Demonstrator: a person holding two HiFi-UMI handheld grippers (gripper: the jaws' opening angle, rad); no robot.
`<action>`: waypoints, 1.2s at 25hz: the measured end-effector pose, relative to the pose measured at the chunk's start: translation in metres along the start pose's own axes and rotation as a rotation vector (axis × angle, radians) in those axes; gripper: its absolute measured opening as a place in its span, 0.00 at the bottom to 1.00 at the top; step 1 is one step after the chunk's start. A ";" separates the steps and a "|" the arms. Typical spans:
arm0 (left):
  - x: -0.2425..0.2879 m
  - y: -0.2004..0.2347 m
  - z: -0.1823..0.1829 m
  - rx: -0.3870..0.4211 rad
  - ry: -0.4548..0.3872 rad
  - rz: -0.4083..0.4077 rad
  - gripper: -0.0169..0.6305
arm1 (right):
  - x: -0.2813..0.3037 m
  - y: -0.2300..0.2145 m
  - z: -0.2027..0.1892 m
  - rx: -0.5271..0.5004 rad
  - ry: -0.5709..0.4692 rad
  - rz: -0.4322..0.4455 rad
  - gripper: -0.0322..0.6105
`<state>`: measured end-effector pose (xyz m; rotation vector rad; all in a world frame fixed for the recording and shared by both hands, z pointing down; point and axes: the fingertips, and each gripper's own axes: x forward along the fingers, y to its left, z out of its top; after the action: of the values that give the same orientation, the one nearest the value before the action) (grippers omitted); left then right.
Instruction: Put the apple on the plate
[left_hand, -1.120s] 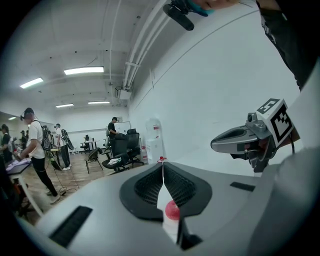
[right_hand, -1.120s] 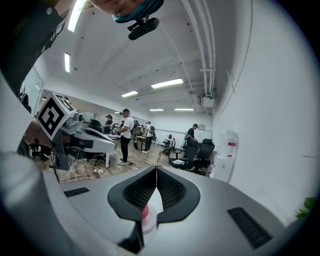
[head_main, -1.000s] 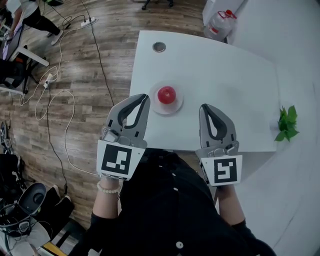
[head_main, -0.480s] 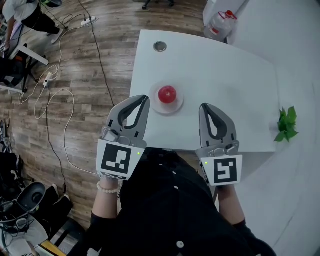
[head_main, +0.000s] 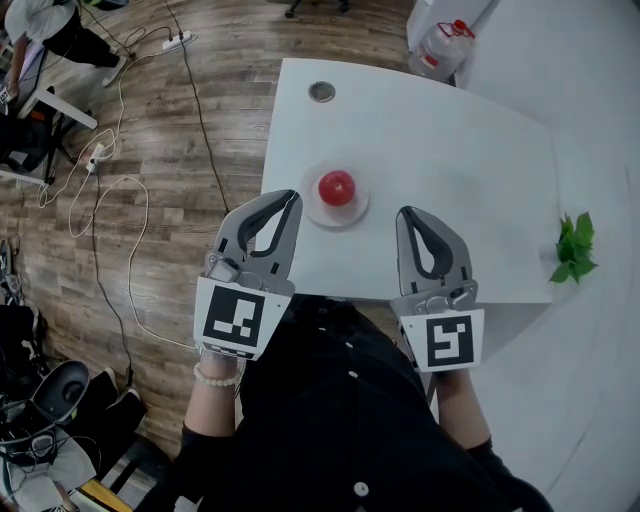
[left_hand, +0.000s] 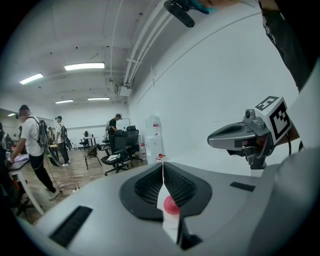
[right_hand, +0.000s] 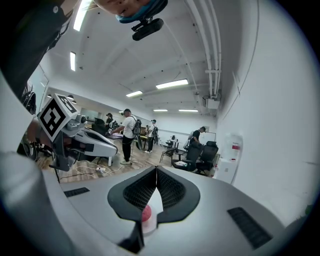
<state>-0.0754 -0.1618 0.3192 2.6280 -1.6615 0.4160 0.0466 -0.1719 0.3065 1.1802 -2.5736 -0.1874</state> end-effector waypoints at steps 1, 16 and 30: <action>0.000 0.000 0.000 0.011 -0.005 -0.007 0.05 | 0.000 0.000 0.000 0.001 0.001 0.001 0.11; 0.002 -0.002 -0.002 0.000 0.012 -0.014 0.05 | 0.004 0.007 0.001 -0.013 0.006 0.018 0.11; 0.001 -0.003 -0.005 -0.052 0.034 0.005 0.05 | 0.003 0.008 -0.003 -0.012 0.020 0.019 0.11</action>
<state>-0.0739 -0.1606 0.3250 2.5660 -1.6465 0.4096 0.0402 -0.1690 0.3120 1.1477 -2.5616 -0.1857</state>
